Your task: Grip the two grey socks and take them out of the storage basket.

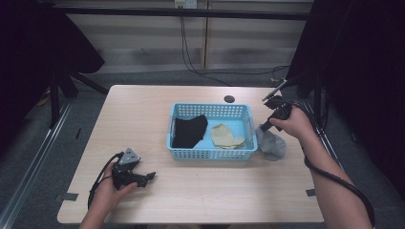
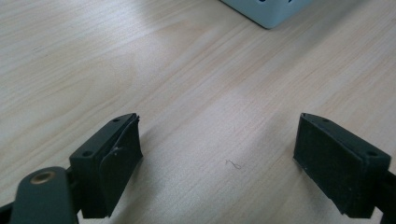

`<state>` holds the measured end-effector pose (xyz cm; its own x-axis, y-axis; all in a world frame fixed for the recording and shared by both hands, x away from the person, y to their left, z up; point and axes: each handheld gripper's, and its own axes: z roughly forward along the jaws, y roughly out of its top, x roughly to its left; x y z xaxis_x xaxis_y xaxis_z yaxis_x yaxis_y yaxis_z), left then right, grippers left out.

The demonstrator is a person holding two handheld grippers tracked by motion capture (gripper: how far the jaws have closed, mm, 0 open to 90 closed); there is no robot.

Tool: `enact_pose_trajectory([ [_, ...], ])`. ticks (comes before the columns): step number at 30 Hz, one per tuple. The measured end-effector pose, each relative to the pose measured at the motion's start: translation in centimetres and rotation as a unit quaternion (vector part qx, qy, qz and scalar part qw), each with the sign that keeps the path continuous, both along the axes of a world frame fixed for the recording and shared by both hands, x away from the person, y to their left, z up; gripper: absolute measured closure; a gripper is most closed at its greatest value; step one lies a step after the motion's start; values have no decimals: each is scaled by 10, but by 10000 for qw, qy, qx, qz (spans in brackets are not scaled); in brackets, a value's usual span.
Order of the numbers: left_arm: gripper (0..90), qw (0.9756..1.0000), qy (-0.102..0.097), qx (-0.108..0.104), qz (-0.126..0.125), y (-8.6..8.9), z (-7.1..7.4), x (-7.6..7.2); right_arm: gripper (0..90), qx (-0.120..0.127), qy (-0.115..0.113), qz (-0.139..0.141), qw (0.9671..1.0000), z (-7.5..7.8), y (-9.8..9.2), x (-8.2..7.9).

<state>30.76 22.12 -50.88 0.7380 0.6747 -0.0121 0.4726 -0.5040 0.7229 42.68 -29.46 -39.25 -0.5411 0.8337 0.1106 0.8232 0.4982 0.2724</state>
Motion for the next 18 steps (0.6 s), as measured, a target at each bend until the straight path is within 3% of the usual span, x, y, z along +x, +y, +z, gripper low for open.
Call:
enact_pose_trajectory([
  [9, 142, 10000, 1, -5, 0, 0, 0, 0, 552, 51, -20, -164, 9998, 7, -3, -7],
  [18, 142, 10000, 1, 3, -7, 0, 0, 0, 442, 84, -137, -96, 9998, 12, -4, -19],
])
